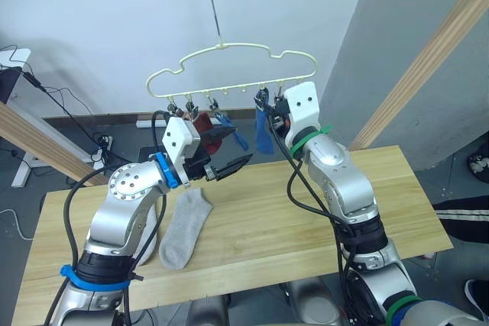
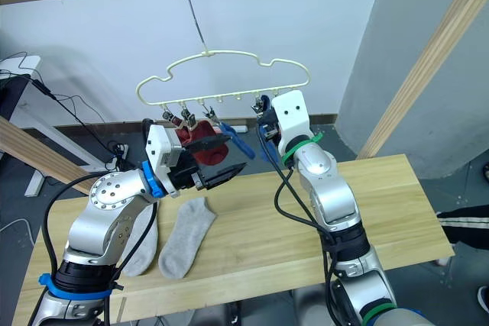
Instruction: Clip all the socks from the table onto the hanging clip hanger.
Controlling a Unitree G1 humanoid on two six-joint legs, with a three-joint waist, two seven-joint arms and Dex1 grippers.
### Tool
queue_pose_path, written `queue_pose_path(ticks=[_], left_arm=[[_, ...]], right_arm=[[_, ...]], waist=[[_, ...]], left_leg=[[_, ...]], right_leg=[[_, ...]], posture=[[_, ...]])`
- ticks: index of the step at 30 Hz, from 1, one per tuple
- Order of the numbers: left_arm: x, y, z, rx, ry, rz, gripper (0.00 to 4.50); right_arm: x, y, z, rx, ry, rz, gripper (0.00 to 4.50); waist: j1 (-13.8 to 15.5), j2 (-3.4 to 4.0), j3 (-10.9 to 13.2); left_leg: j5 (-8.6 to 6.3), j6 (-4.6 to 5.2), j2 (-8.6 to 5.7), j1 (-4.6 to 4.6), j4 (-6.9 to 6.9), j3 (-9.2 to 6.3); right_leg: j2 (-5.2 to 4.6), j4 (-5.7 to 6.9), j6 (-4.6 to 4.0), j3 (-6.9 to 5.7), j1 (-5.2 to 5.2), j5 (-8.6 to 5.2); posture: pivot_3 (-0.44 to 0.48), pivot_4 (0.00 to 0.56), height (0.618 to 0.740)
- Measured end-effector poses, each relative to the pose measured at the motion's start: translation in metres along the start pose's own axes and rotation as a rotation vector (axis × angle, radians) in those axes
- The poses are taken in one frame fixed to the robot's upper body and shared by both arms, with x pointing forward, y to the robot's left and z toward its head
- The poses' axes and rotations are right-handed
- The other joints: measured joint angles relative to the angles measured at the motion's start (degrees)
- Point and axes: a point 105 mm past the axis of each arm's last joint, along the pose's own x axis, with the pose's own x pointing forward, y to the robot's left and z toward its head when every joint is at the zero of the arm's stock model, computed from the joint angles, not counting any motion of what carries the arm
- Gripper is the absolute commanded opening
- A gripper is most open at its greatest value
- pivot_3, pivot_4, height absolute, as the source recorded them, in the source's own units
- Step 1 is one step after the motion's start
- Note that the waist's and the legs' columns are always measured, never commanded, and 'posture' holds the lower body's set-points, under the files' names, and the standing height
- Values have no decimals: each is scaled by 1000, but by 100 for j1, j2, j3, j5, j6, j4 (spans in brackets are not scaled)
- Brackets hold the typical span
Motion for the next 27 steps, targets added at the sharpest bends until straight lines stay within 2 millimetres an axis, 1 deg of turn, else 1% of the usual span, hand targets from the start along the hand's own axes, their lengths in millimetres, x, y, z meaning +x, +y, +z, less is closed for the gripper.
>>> queue_pose_path(ticks=[7,13,20,23,27], left_arm=[[0,0,0,2,-1,0,3560],[1,1,2,7,-5,-2,3560],[2,1,3,10,-8,-4,3560],[2,1,3,10,-8,-4,3560],[2,1,3,9,-7,-5,3560]], right_arm=[[3,0,3,1,-17,-23,1874],[2,-9,3,13,-20,-60,1874],[-5,-16,15,47,-38,-102,1874],[-7,-14,19,82,-37,-106,1874],[-8,-8,20,112,-23,-95,1874]], waist=[[0,0,0],[0,0,0],[-2,0,0],[-7,0,0],[-17,0,0]], left_leg=[[0,0,0,0,0,0],[0,0,0,0,0,0],[0,0,1,-1,0,-1],[0,0,1,0,0,-1],[0,0,1,0,0,-1]], right_leg=[[0,0,0,0,0,0],[0,0,0,-1,0,0],[0,0,0,0,0,0],[1,0,0,0,0,0],[0,0,0,0,0,0]], posture=[[-211,194,714],[-220,196,714],[-226,196,714],[-231,196,714],[-234,196,714]])
